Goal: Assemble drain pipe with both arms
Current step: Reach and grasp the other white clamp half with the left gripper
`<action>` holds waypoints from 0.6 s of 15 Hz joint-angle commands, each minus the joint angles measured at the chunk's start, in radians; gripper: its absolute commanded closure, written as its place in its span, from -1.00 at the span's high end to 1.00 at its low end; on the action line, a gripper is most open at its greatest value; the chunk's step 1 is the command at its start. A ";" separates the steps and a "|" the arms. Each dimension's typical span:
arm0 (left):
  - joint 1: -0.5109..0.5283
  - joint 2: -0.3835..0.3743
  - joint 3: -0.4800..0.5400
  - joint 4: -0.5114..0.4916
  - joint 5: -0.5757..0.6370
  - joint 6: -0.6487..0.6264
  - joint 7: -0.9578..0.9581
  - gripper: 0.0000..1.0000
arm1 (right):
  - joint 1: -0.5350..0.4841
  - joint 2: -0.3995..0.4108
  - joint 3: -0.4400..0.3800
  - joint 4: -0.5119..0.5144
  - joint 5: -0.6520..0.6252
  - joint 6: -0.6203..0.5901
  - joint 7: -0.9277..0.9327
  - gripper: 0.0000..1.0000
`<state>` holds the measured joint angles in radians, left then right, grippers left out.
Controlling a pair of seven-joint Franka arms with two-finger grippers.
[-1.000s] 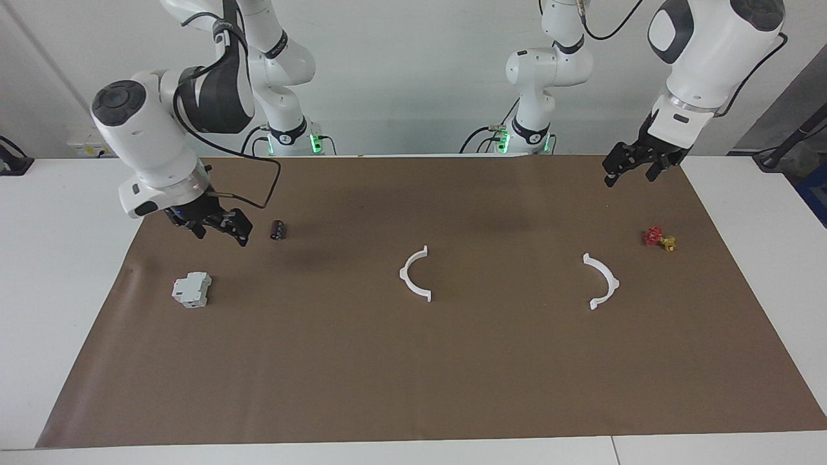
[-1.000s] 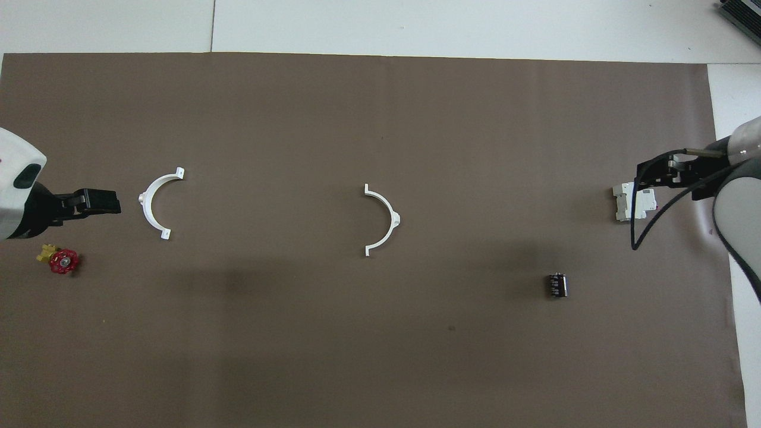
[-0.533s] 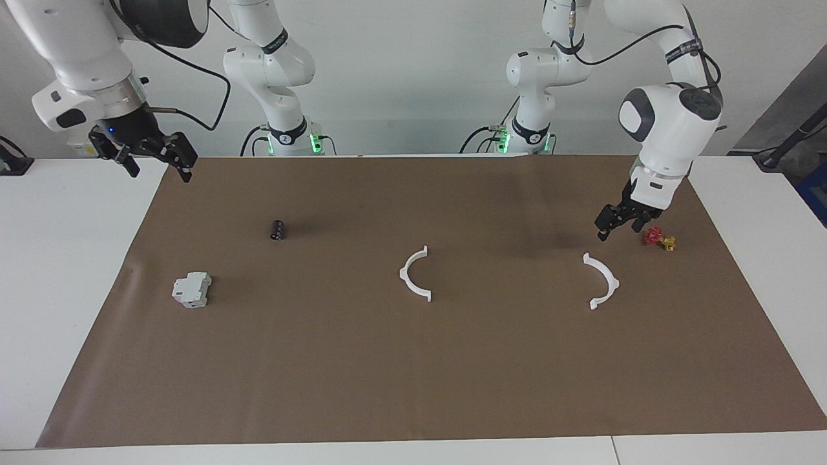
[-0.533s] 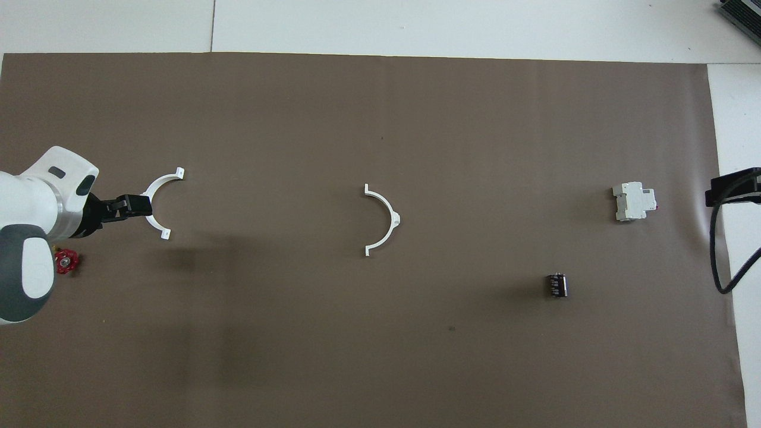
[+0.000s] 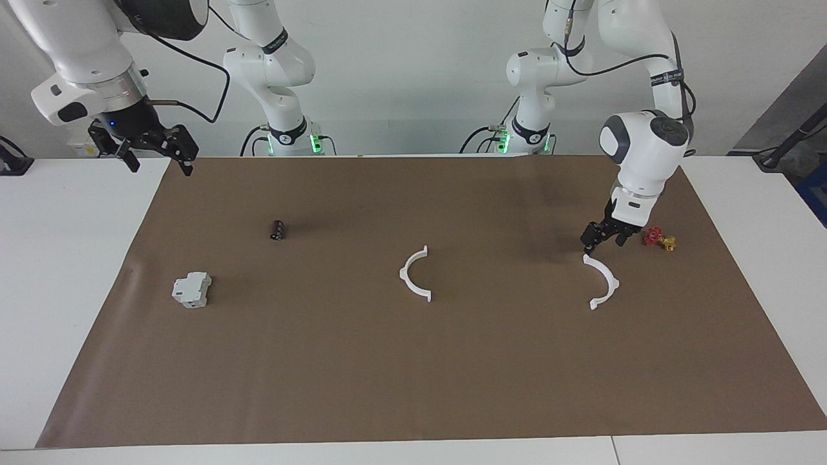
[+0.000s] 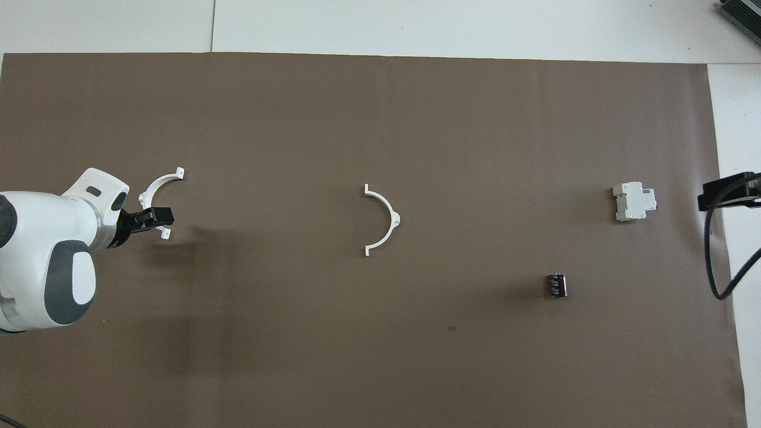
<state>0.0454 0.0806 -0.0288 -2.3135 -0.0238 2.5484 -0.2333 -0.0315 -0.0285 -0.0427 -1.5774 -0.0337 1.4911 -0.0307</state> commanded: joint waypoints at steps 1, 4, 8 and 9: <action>0.002 0.036 0.003 0.002 0.005 0.065 -0.018 1.00 | -0.005 0.027 0.000 0.071 0.055 -0.043 -0.017 1.00; 0.007 0.077 0.003 0.031 0.005 0.070 -0.017 1.00 | -0.002 0.027 0.006 0.062 0.041 -0.025 -0.018 1.00; 0.033 0.080 0.003 0.036 0.005 0.067 0.000 1.00 | 0.036 0.018 0.007 0.039 0.011 -0.020 -0.015 1.00; 0.031 0.081 0.003 0.037 0.005 0.067 0.000 1.00 | 0.036 0.016 0.007 0.037 0.012 -0.019 -0.012 1.00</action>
<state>0.0663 0.1468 -0.0232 -2.2914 -0.0238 2.6025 -0.2374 -0.0038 -0.0150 -0.0370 -1.5451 -0.0106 1.4799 -0.0307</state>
